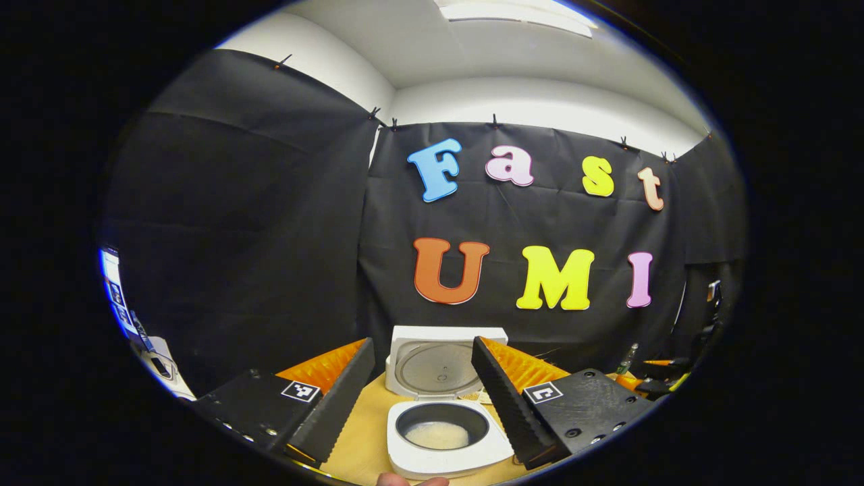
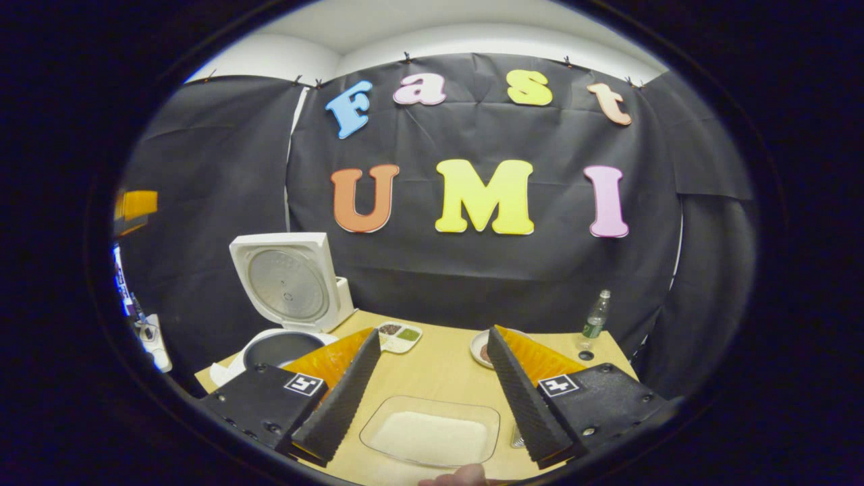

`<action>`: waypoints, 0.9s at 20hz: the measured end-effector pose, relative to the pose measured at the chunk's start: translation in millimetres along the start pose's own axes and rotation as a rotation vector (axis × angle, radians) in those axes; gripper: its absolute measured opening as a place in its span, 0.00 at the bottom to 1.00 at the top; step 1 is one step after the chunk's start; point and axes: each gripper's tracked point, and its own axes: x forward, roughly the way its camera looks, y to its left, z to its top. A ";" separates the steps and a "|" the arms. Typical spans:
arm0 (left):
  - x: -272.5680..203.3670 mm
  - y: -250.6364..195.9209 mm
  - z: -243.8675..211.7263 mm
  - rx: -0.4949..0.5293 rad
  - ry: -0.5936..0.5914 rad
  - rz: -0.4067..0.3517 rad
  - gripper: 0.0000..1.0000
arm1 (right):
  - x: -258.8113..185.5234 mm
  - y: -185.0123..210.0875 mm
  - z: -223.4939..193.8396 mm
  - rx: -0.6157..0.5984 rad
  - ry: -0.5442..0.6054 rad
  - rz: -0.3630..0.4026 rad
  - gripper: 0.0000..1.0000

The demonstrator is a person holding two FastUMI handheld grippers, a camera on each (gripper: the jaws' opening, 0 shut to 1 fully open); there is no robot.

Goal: Close the left gripper, press the button to open the rice cooker; take a wooden spoon from the chopstick holder with the right hand, scoop a spoonful of rice and pour it into the rice cooker, then put the wooden spoon back into the chopstick holder.

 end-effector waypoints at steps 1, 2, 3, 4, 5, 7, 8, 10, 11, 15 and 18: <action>13.7 -2.0 1.3 0.001 0.003 -0.005 0.94 | 1.3 2.1 -3.1 0.006 0.000 0.005 1.00; 28.3 -2.6 0.8 0.004 0.014 -0.005 0.94 | 1.4 0.4 -5.8 0.012 0.000 0.000 1.00; 44.0 -2.5 0.5 0.005 0.028 -0.003 0.94 | 1.2 -4.1 -7.8 0.014 0.002 -0.002 1.00; 59.8 -2.2 -1.7 0.005 0.048 0.001 0.94 | -0.2 -10.5 -9.6 0.018 -0.001 -0.016 0.98; 77.3 -1.4 -2.0 0.003 0.061 0.011 0.94 | -1.8 -17.9 -10.2 0.022 -0.008 -0.026 0.98; 111.7 -6.0 -4.3 -0.019 0.085 0.006 0.94 | -5.9 -39.3 -15.1 0.015 -0.018 -0.074 1.00; 131.8 -9.5 -7.6 -0.023 0.097 0.005 0.94 | -9.1 -52.3 -19.6 0.014 -0.019 -0.104 1.00; 167.9 -16.6 -19.4 -0.004 0.111 -0.013 0.94 | -14.2 -69.8 -33.8 0.038 0.001 -0.144 0.98; 184.1 -16.5 -29.3 0.016 0.131 -0.010 0.94 | -16.9 -76.2 -41.4 0.056 0.016 -0.157 1.00; 230.4 -20.9 -60.4 0.027 0.198 0.005 0.94 | -32.2 -109.0 -56.6 0.075 0.044 -0.237 1.00; 246.8 -24.8 -93.0 0.045 0.285 0.016 0.94 | -40.8 -133.9 -72.6 0.076 0.081 -0.294 0.98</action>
